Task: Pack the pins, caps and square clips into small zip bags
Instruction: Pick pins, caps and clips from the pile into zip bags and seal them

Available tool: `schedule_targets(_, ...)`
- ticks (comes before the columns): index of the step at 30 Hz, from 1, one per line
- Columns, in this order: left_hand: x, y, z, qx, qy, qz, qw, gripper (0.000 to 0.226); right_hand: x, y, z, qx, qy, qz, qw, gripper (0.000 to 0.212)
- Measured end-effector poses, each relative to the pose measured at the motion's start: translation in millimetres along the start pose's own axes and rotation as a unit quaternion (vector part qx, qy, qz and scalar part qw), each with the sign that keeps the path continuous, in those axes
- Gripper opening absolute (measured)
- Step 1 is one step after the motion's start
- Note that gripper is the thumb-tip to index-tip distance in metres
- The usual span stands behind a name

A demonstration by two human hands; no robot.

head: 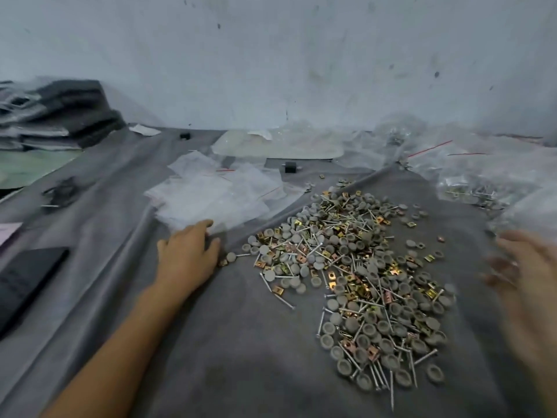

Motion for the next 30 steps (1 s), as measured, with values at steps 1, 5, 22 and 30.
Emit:
schedule_targets(1,-0.6,2.0,1.2,0.001,0.006,0.003,1.000,0.048,-14.6,-4.4,-2.8,-0.005,-0.001,0.031,1.000,0.021)
schedule_targets(5,-0.4,0.7,4.4,-0.005,-0.022,-0.014,1.000,0.055,-96.5,-43.3,-6.5,0.020,-0.093,0.214,0.972,0.011)
schedule_targets(22,20.4,6.1,17.6,0.020,0.080,-0.052,0.995,0.038,-189.3,-116.8,-39.2,-0.028,-0.138,0.430,0.892,0.024)
schedule_targets(30,22.9,25.2,19.6,0.010,0.049,-0.058,0.997,0.038,-194.6,-120.2,-38.7,-0.029,-0.136,0.436,0.889,0.026)
Point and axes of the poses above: each hand's wrist, its own y-axis towards the middle knuckle, its own x-axis out of the back of the hand, z = x × y, the point moved 10 cm from there along y, towards the middle knuckle, and after that the axes turned 9 degrees about z, right-handed, at the moved point
